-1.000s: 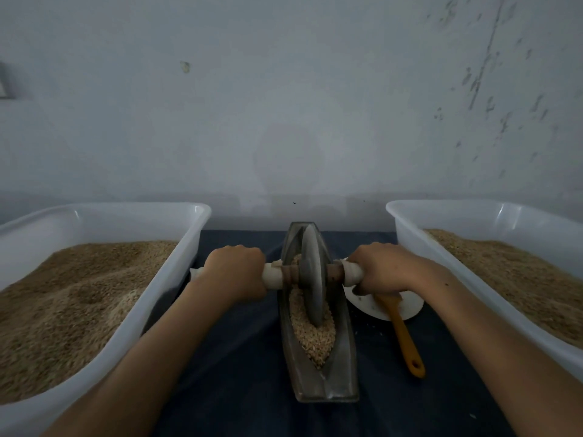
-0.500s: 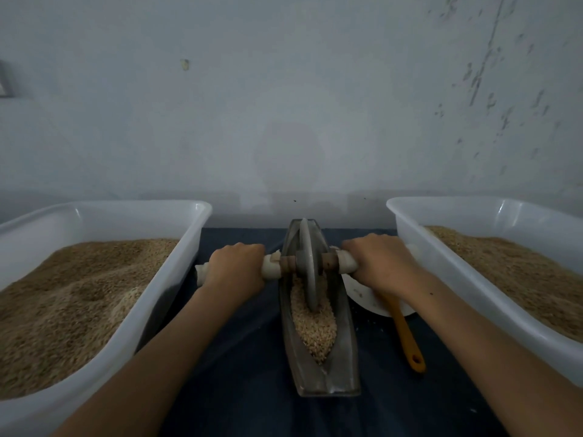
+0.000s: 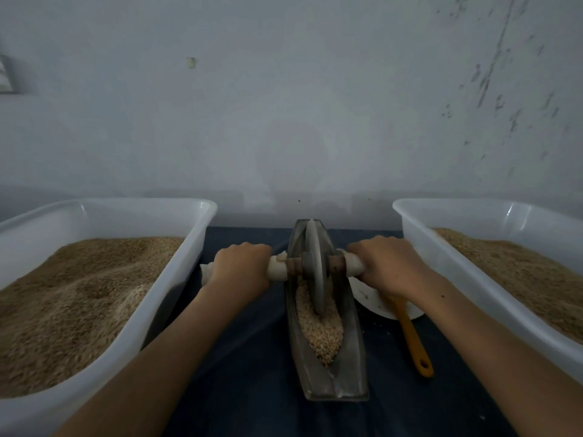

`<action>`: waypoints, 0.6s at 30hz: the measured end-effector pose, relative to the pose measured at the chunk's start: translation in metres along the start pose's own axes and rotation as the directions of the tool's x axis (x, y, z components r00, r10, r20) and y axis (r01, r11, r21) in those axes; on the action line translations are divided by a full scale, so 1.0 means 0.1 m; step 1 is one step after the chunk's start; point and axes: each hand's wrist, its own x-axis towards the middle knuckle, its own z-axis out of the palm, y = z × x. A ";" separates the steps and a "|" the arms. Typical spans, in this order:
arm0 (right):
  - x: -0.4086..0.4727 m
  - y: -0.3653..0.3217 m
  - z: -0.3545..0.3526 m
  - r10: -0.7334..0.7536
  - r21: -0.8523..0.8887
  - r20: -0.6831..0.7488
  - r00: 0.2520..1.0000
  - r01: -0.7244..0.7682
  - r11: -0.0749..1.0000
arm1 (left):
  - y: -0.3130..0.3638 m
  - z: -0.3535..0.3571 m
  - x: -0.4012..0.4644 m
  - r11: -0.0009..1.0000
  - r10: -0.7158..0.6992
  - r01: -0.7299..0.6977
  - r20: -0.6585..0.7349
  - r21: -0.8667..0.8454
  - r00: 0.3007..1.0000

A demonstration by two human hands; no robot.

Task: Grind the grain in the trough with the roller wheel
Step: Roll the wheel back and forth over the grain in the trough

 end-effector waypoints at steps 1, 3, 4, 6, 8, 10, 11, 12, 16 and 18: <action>0.00 -0.01 0.03 0.010 -0.005 -0.056 0.998 -0.010 1.000 | 0.00 0.02 -0.01 1.000 -0.008 0.008 -0.038 -0.012 0.999; 0.00 -0.02 0.07 0.015 -0.021 -0.118 0.993 -0.017 1.000 | 0.01 0.04 -0.01 0.999 -0.019 0.016 -0.091 -0.028 0.996; 0.00 -0.02 0.08 0.012 -0.024 -0.128 0.992 -0.016 1.000 | 0.01 0.04 -0.01 0.999 -0.019 0.016 -0.095 -0.034 0.995; 0.00 -0.01 0.06 0.003 -0.017 -0.124 0.992 -0.005 1.000 | 0.00 0.02 -0.02 0.999 -0.016 0.014 -0.060 -0.036 0.998; 0.00 0.00 0.01 -0.012 -0.015 -0.043 0.999 0.012 1.000 | 0.00 -0.01 -0.01 1.000 -0.006 0.006 0.001 -0.019 1.000; 0.01 0.03 -0.06 -0.020 0.026 0.106 0.994 0.017 1.000 | -0.01 -0.05 -0.01 1.000 0.011 -0.011 0.069 0.002 0.998; 0.01 0.03 -0.09 -0.023 0.053 0.177 0.984 0.014 0.998 | -0.01 -0.08 0.00 1.000 0.020 -0.021 0.106 0.009 0.994; 0.01 0.04 -0.11 -0.025 0.076 0.237 0.971 0.007 0.997 | 0.00 -0.10 0.00 0.999 0.029 -0.031 0.140 0.013 0.990; 0.00 0.08 -0.14 -0.014 0.148 0.382 0.924 -0.047 0.988 | 0.01 -0.16 0.00 0.998 0.048 -0.055 0.187 0.035 0.981; 0.00 0.07 -0.12 -0.004 0.143 0.350 0.937 -0.049 0.989 | 0.02 -0.15 0.00 0.998 0.040 -0.049 0.168 0.046 0.985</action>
